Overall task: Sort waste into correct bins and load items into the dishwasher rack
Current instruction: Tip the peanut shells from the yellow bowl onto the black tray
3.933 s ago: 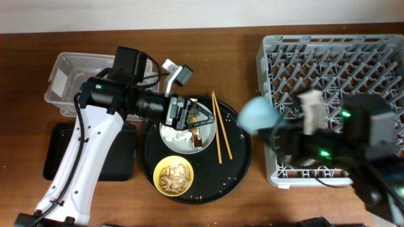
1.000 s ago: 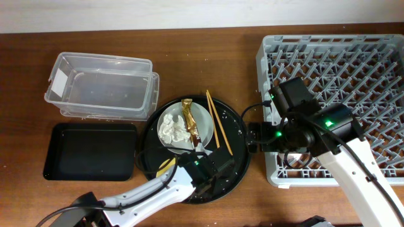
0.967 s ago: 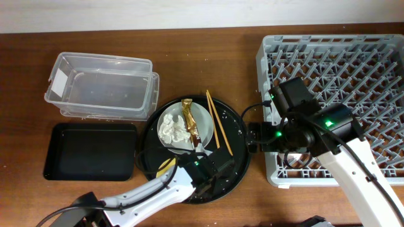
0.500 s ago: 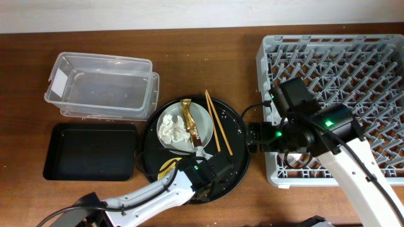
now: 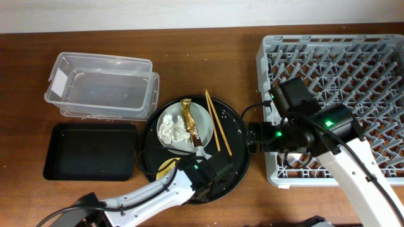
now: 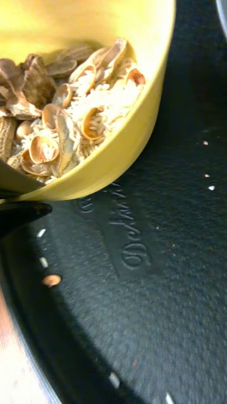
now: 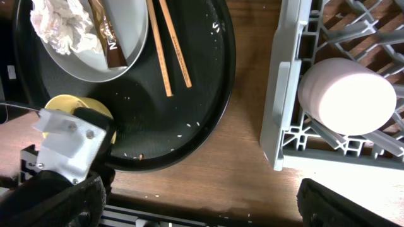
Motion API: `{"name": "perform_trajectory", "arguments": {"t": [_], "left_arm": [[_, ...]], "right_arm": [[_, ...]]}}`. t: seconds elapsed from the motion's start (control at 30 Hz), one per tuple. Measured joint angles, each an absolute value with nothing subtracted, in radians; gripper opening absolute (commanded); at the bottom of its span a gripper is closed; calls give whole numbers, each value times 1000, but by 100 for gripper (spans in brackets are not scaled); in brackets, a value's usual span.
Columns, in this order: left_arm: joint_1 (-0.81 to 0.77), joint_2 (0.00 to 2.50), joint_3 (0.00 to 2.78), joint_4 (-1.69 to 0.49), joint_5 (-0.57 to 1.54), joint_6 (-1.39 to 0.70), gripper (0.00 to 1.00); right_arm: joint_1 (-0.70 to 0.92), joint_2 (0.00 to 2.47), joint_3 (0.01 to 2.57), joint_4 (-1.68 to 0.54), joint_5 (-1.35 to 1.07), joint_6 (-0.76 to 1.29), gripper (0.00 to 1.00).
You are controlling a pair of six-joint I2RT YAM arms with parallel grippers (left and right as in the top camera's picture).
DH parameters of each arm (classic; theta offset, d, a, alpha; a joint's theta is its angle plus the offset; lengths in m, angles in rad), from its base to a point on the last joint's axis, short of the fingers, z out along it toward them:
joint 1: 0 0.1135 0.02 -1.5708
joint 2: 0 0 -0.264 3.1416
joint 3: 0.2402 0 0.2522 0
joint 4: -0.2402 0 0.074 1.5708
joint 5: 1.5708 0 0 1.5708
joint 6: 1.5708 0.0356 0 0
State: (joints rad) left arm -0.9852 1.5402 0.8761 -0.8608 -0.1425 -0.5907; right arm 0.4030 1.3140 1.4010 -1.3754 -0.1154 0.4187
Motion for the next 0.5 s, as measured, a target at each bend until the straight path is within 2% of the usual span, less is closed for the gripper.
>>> {"name": "perform_trajectory", "arguments": {"t": [0.1,0.2,0.37,0.47,0.5], "left_arm": [[-951,1474,940,-972,-107,-590,0],[-843,1329,995,-1007,-82,-578,0],[-492,1084,1016,-1013,66,-500,0],[-239,1040,1018,-1030,228,-399,0],[-104,1042,1017,-1046,313,-347,0]], "right_arm": [[403,1314,1401,-1375,-115,419,99],[403,1314,1401,-1375,-113,419,99],[403,1314,1401,-1375,-113,419,99],[403,1314,1401,-1376,-113,418,99],[403,1314,1401,-1376,-113,419,99]]}}
